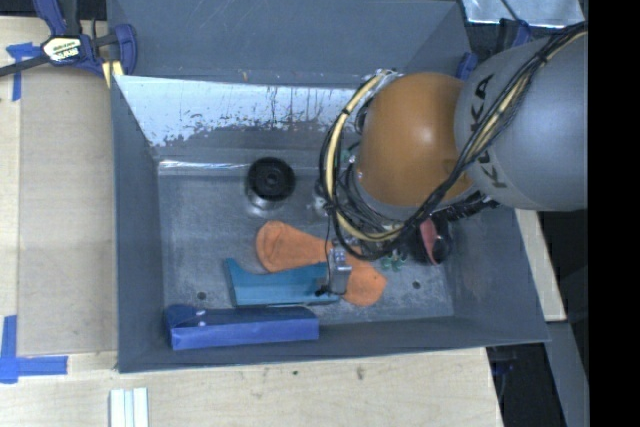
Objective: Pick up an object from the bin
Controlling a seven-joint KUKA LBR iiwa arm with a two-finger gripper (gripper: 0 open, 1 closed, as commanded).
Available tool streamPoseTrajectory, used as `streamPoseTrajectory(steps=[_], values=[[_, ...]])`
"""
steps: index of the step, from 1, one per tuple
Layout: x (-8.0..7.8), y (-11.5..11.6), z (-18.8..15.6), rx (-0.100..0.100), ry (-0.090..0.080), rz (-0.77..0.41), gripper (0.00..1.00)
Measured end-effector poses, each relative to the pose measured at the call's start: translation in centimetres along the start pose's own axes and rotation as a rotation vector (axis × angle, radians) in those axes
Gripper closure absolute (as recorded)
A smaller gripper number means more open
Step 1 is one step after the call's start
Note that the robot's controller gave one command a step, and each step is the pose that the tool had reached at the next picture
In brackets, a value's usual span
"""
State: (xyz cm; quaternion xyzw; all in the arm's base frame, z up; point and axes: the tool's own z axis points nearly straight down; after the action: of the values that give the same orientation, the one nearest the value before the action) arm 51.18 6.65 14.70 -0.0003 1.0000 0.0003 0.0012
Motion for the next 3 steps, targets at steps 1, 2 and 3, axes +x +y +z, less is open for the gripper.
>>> streamPoseTrajectory(steps=[1,2,3], values=[[-4.5,0.9,7.5,-0.001,-0.007,-0.113,1.00],[-4.5,0.9,7.5,-0.001,-0.007,-0.112,1.00],[-5.1,2.6,3.2,0.001,0.007,-0.137,1.00]])
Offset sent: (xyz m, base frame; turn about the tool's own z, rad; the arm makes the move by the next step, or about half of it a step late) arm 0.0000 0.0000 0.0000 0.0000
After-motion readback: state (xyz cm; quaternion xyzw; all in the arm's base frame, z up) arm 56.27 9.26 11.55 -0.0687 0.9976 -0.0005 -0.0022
